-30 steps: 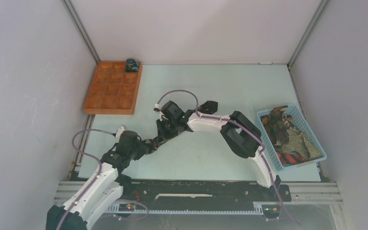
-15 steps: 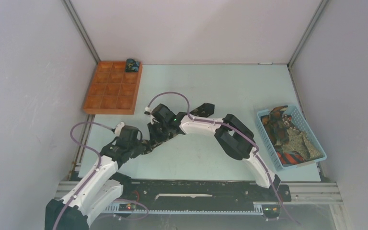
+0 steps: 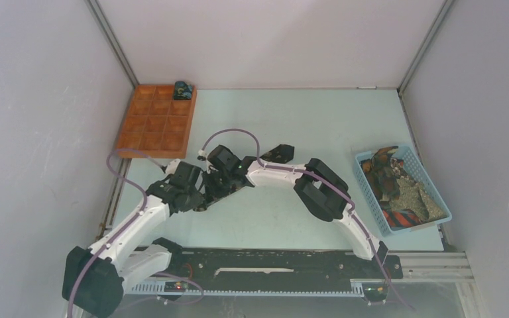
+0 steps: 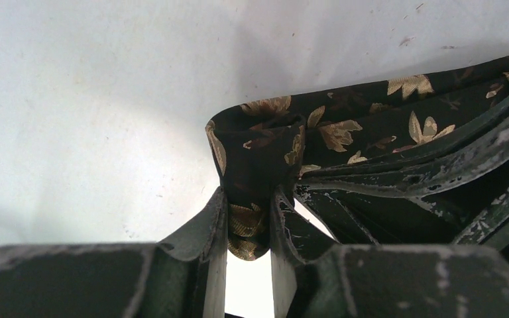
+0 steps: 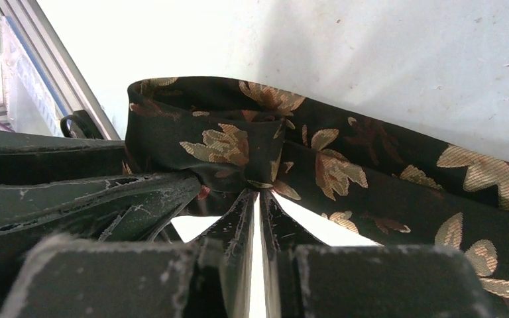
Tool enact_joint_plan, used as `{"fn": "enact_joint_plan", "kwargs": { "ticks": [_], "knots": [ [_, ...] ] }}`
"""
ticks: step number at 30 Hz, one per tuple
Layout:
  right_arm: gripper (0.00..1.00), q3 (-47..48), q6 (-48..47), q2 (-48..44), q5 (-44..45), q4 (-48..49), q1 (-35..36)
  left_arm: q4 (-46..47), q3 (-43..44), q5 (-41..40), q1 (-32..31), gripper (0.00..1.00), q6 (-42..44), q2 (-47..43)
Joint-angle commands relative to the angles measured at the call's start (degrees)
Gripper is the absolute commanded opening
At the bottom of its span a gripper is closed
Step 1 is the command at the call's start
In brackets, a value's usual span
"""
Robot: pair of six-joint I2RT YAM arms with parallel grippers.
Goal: Roll the ties
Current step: Roll the tie at the center of the board.
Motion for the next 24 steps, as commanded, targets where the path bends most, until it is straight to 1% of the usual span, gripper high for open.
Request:
{"fn": "enact_joint_plan", "kwargs": {
  "ticks": [1, 10, 17, 24],
  "knots": [
    [0.10, -1.71, -0.79, -2.15, -0.32, 1.61, -0.72, -1.66, 4.31, -3.57, -0.57, 0.00, 3.58, 3.34],
    [0.10, -11.29, -0.98, -9.90, 0.67, 5.07, -4.68, -6.90, 10.03, -8.14, -1.62, 0.00, 6.65, 10.70],
    [0.09, -17.91, -1.27, -16.02, 1.97, 5.43, -8.71, -10.08, 13.33, -12.72, -3.81, 0.00, 6.71, 15.99],
    [0.08, -23.28, -1.30, -21.28, 4.02, 5.62, -12.17, -13.73, 16.71, -18.25, -6.52, 0.00, 5.64, 25.35]
  ]
}}
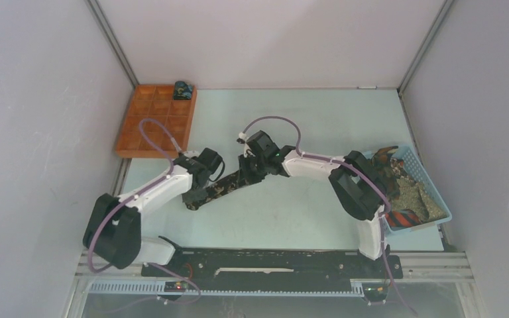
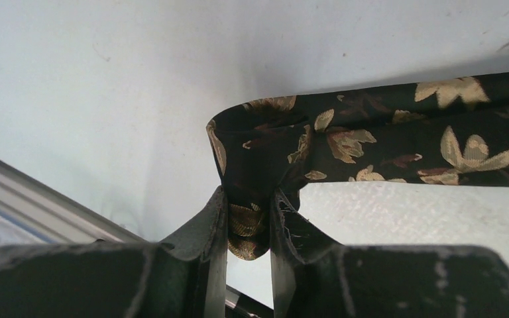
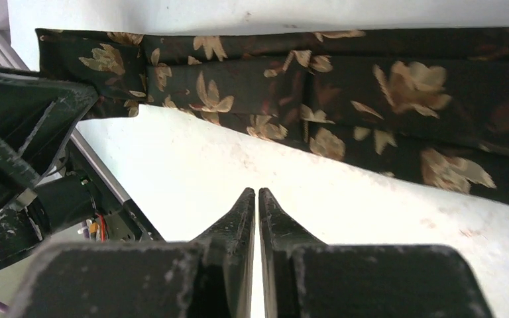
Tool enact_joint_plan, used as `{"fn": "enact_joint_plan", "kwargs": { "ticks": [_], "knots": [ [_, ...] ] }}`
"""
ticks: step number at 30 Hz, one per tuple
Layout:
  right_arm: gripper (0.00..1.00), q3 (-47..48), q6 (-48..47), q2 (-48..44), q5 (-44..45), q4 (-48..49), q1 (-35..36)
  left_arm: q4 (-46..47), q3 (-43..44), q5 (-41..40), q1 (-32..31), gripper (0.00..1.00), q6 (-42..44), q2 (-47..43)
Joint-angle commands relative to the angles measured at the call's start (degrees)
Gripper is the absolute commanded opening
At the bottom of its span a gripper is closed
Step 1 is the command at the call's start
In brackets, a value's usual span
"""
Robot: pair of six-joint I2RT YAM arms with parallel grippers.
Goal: Roll the ties
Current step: Roll the tie at the center of the board.
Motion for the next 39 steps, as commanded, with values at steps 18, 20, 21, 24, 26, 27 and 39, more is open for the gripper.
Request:
{"fn": "enact_joint_plan", "kwargs": {
  "ticks": [18, 20, 21, 24, 26, 27, 39],
  "knots": [
    [0.07, -6.81, -0.74, -10.48, 3.92, 1.71, -3.14, -9.23, 12.11, -11.26, -9.09, 0.00, -5.18, 20.85],
    [0.07, -6.94, -0.83, -11.10, 4.49, 1.20, -3.31, -10.68, 13.50, -12.14, -9.69, 0.00, -5.95, 22.08],
    [0.07, -7.04, -0.87, -11.48, 4.89, 0.82, -3.37, -11.35, 14.07, -12.52, -9.96, 0.00, -6.30, 22.62],
    [0.06, -7.69, -0.71, -12.90, 6.54, -0.37, -4.00, -11.73, 15.22, -11.94, -10.57, 0.00, -6.52, 23.79],
    [0.06, -8.33, -0.39, -14.20, 7.45, -0.98, -4.58, -11.93, 16.05, -12.05, -11.34, 0.00, -7.12, 24.72],
    [0.06, -8.78, -0.24, -14.76, 7.90, -1.06, -4.90, -12.10, 16.48, -11.90, -11.62, 0.00, -7.40, 25.35],
    [0.06, -11.00, 0.18, -17.09, 8.38, -1.18, -6.39, -11.40, 21.84, -9.50, -13.75, 0.05, -8.13, 32.17]
  ]
}}
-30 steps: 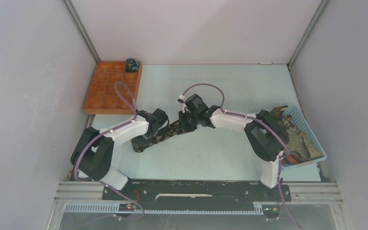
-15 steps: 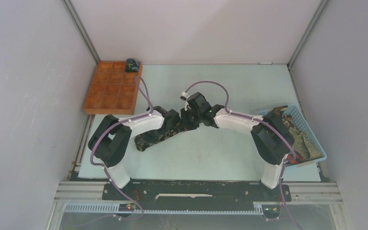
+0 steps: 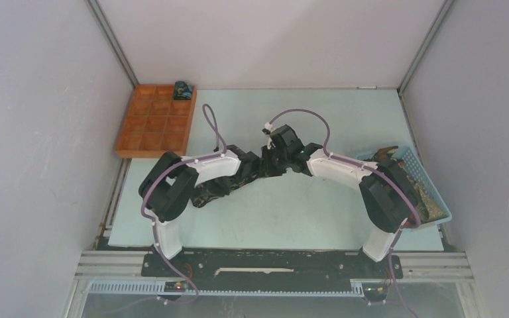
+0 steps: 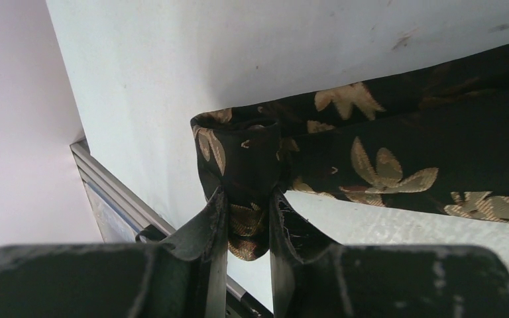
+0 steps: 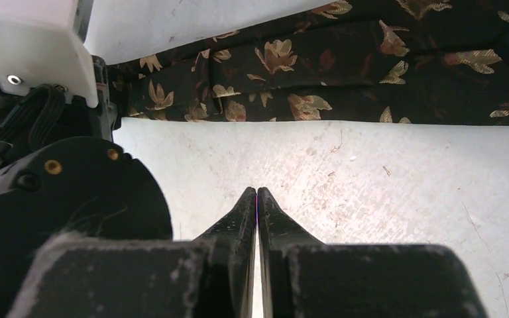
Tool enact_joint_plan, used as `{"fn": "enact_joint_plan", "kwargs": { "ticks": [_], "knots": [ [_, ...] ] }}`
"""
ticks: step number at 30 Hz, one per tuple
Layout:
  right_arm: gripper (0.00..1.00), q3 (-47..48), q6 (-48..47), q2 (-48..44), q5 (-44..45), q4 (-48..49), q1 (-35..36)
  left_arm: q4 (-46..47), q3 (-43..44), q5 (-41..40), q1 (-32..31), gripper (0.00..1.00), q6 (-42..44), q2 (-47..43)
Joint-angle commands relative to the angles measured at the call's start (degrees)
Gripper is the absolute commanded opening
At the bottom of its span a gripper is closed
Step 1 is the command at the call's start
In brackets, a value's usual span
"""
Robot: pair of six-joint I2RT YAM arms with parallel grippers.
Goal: Roll the ties
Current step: Roll the tie at the center of the board.
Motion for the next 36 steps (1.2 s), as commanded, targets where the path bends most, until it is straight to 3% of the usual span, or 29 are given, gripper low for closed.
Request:
{"fn": "enact_joint_plan", "kwargs": {
  "ticks": [1, 17, 25, 36],
  "knots": [
    [0.06, -0.09, 0.05, -2.75, 0.77, 0.20, 0.13, 2.67, 2.57, 0.87, -0.66, 0.07, -2.40, 1.95],
    [0.07, -0.04, -1.01, -4.14, 0.50, 2.48, 1.04, 11.02, -1.65, 4.57, -0.65, 0.53, -0.30, -6.40],
    [0.07, 0.78, -0.15, -4.71, 1.38, 2.99, 1.96, 12.72, -4.36, 5.14, -0.62, 0.63, 0.57, -17.51],
    [0.07, 6.20, 0.80, -0.73, 1.38, 2.24, 6.70, 19.51, -17.50, 2.91, 1.18, 0.67, -0.40, -40.67]
  ]
}}
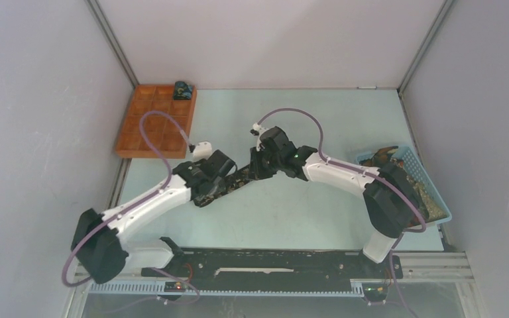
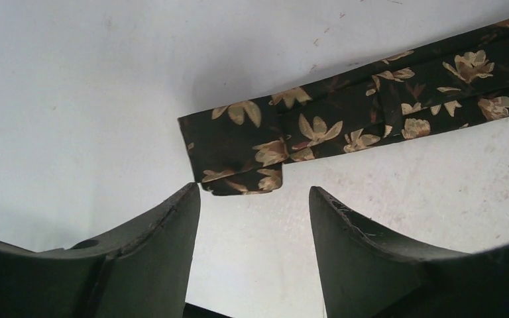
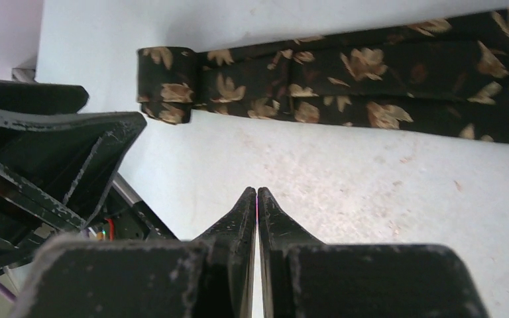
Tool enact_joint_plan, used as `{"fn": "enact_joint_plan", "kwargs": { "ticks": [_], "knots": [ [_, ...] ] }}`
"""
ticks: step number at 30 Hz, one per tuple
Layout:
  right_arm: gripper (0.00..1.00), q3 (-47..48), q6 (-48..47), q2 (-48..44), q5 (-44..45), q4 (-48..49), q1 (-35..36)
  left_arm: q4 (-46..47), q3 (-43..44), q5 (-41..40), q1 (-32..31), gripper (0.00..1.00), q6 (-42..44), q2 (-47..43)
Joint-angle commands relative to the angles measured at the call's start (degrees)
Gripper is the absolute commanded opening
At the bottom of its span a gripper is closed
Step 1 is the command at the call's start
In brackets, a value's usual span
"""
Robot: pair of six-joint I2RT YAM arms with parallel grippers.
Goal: Roll the ties
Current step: Roll the tie at the center of the board.
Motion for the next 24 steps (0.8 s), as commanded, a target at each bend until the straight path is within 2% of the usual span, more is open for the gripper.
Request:
{"fn": "enact_joint_plan", "kwargs": {
  "ticks": [1, 5, 12, 24],
  "knots": [
    [0.07, 5.56, 0.78, 2.23, 0.07, 1.49, 2.17, 7.26, -7.06, -1.16, 2.06, 0.69, -0.33, -10.20],
    [0.07, 9.65, 1.23, 5.94, -1.40, 1.08, 4.14, 12.84, -15.03, 3.82, 5.54, 0.70, 0.22, -18.95],
    [0.07, 18.99, 1.37, 14.14, -3.98, -0.91, 7.29, 14.76, -24.88, 10.04, 13.23, 0.67, -5.41, -29.93],
    [0.07, 30.97, 0.99, 24.48, -7.00, -4.01, 9.92, 16.98, -34.93, 15.03, 23.00, 0.65, -9.55, -46.43]
  ]
}}
